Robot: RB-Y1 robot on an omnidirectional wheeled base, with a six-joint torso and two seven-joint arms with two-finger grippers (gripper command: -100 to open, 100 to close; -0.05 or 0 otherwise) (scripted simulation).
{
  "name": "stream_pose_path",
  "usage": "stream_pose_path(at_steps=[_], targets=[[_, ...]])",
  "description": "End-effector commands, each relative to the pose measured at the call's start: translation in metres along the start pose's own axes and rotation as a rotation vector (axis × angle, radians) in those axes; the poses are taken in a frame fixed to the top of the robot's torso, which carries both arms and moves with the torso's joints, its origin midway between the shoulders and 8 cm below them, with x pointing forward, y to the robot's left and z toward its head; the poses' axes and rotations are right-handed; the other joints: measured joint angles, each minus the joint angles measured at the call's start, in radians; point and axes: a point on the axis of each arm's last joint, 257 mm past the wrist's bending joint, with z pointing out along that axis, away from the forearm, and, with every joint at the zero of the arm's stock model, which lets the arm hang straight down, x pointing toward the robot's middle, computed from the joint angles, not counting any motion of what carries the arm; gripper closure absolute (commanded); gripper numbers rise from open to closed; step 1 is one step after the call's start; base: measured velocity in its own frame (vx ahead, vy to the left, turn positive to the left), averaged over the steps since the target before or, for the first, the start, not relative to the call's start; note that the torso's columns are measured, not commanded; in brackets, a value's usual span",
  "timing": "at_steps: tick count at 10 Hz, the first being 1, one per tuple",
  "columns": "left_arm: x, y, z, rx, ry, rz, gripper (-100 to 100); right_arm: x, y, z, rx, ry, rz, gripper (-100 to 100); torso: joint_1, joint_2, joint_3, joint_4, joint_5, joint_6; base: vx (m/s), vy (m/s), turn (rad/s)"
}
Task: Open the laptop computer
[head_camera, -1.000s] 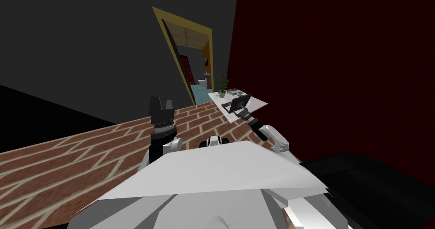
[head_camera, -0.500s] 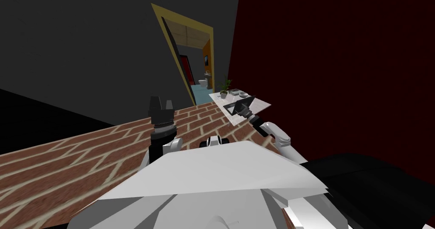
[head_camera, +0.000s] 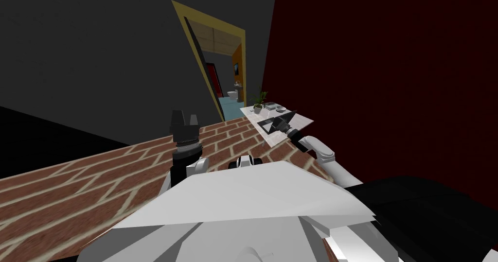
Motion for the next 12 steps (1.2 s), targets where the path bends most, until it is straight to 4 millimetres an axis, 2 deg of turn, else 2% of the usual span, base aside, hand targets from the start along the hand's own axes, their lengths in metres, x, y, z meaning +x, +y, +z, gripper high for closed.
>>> stream_pose_path(at_steps=[1,2,3,4,7,12], targets=[[0.000,0.000,0.000,0.000,0.000,0.000,0,0.005,-0.003,0.000,0.001,0.009,-0.028,-100,-0.001,0.000,0.000,0.000,0.000,-0.001,0.021,0.019,-0.010],[0.000,0.000,0.000,0.000,0.000,0.000,0,0.007,-0.012,0.000,0.004,0.014,-0.036,-100,-0.002,0.000,0.000,0.000,-0.001,-0.001,0.076,0.037,0.016],[0.000,0.000,0.000,0.000,0.000,0.000,0,0.008,-0.007,0.000,0.002,0.013,-0.035,-100,-0.001,-0.003,-0.002,-0.001,0.000,-0.001,0.047,0.023,-0.001],[0.000,0.000,0.000,0.000,0.000,0.000,0,0.007,-0.008,0.000,0.002,0.012,-0.035,100,-0.002,-0.002,-0.002,-0.001,0.000,-0.001,0.000,0.000,0.000],[0.000,0.000,0.000,0.000,0.000,0.000,0,0.018,-0.012,-0.014,-0.057,0.039,-0.034,100,0.000,-0.002,-0.001,-0.001,0.000,0.000,0.072,0.052,-0.071],[0.000,0.000,0.000,0.000,0.000,0.000,0,0.024,-0.017,-0.026,-0.137,0.065,-0.056,100,-0.001,0.000,0.000,0.000,0.000,0.000,0.091,0.060,-0.053]])
